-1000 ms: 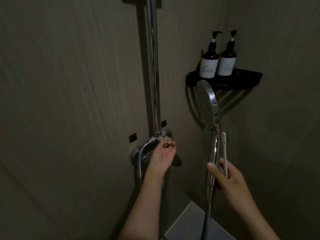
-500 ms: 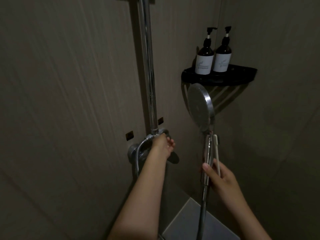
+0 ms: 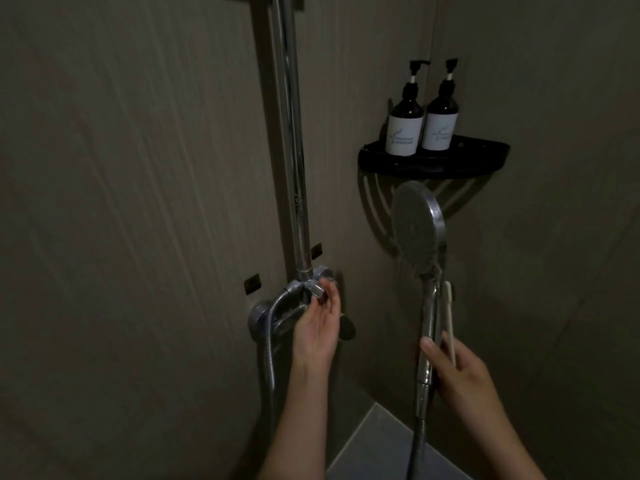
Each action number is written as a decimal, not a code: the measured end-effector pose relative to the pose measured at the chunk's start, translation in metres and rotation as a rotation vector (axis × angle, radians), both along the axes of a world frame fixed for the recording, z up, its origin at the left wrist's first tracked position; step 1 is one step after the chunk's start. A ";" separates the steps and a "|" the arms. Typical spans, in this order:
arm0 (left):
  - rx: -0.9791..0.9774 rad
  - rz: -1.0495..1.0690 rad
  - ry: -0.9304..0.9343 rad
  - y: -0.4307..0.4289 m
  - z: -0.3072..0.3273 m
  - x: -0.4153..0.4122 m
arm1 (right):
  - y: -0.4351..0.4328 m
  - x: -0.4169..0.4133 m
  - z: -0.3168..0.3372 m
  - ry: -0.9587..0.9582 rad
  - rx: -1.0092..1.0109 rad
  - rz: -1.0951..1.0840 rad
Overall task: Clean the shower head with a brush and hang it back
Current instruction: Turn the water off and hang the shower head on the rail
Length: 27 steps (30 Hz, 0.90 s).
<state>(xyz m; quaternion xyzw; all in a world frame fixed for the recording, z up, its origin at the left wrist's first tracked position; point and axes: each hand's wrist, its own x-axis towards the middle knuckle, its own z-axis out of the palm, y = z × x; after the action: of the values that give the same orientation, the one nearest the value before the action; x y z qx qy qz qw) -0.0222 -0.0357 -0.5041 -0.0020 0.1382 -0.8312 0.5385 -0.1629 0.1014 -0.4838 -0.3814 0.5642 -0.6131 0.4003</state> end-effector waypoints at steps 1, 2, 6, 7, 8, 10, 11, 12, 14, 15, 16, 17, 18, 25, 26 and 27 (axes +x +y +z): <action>0.003 -0.003 -0.018 -0.001 0.000 0.001 | -0.001 -0.001 0.000 0.004 -0.009 -0.006; 0.007 -0.011 -0.035 -0.001 0.002 0.002 | -0.001 -0.002 0.000 0.013 -0.015 -0.011; 0.019 -0.042 -0.129 0.000 0.008 0.007 | -0.003 -0.004 -0.002 0.057 -0.030 -0.024; 0.016 -0.051 -0.169 0.000 0.009 0.009 | -0.003 -0.003 -0.001 0.062 -0.033 -0.021; 0.012 -0.064 -0.214 -0.001 0.011 0.010 | -0.004 -0.004 -0.001 0.068 -0.039 -0.020; 0.009 -0.078 -0.317 -0.002 0.015 0.012 | -0.005 -0.003 -0.001 0.073 -0.047 -0.015; 0.005 -0.082 -0.374 -0.004 0.017 0.013 | -0.006 -0.002 -0.001 0.070 -0.040 -0.008; 0.001 -0.085 -0.432 -0.006 0.019 0.013 | -0.007 -0.001 -0.001 0.068 -0.034 -0.002; 0.001 -0.090 -0.538 -0.010 0.022 0.014 | -0.008 0.000 -0.003 0.065 -0.034 0.001; -0.002 -0.100 -0.586 -0.013 0.024 0.014 | -0.008 0.001 -0.003 0.070 -0.035 0.000; -0.003 -0.114 -0.639 -0.016 0.026 0.015 | -0.008 0.002 -0.004 0.076 -0.034 -0.001; -0.004 -0.129 -0.698 -0.018 0.028 0.015 | -0.008 0.003 -0.004 0.079 -0.035 0.001; -0.004 -0.139 -0.762 -0.020 0.031 0.015 | -0.008 0.004 -0.005 0.076 -0.036 0.005; -0.045 -0.134 -1.046 -0.019 0.040 0.009 | -0.004 0.007 -0.006 0.038 -0.035 0.003; -0.048 -0.127 -1.049 -0.019 0.040 0.009 | -0.004 0.006 -0.008 0.046 -0.025 -0.004; -0.050 -0.125 -1.053 -0.019 0.040 0.009 | -0.003 0.005 -0.010 0.053 -0.016 -0.009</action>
<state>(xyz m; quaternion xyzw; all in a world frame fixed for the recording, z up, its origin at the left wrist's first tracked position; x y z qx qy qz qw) -0.0135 -0.0550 -0.4645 0.4108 -0.1710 -0.7533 0.4843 -0.1578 0.0981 -0.4936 -0.3980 0.5715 -0.6091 0.3794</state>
